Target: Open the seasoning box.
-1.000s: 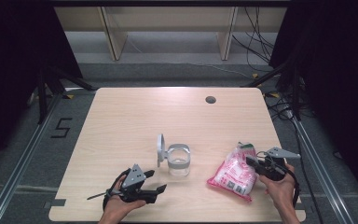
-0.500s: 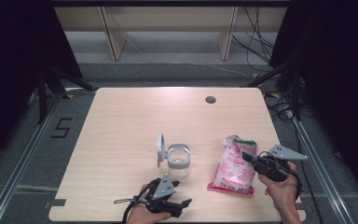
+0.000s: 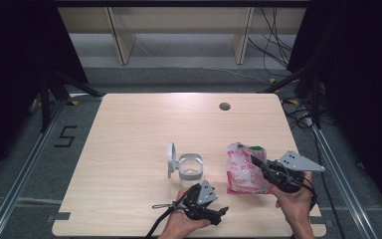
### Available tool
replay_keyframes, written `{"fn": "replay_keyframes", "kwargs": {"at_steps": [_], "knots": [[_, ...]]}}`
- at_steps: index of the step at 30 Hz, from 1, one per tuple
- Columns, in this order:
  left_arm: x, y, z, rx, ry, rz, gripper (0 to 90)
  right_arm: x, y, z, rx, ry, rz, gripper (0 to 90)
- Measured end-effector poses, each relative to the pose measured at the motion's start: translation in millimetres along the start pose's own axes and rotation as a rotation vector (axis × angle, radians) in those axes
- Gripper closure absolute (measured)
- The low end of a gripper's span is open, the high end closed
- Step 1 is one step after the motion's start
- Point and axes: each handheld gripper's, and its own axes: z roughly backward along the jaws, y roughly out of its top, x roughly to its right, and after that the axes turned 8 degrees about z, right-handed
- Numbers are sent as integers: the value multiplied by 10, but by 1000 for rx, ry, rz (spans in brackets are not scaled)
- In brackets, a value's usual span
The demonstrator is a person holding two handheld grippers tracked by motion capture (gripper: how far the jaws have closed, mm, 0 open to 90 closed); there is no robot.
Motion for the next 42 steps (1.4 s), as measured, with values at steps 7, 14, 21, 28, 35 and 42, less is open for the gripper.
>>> {"fn": "replay_keyframes", "kwargs": {"at_steps": [7,14,21,28,35,42], "knots": [[-24,37,-18,79,-17,61,251,-68,104,-9,25,18,48,900],[-19,46,-56,137,26,51,249,-152,243,59,53,10,77,900],[6,66,-132,131,30,81,260,-273,429,133,100,56,74,900],[52,87,-200,162,1,80,420,-355,553,114,125,94,98,900],[56,59,-179,248,47,69,670,-385,621,77,138,96,120,900],[76,29,-148,298,34,122,697,-407,782,-76,118,119,128,900]]}}
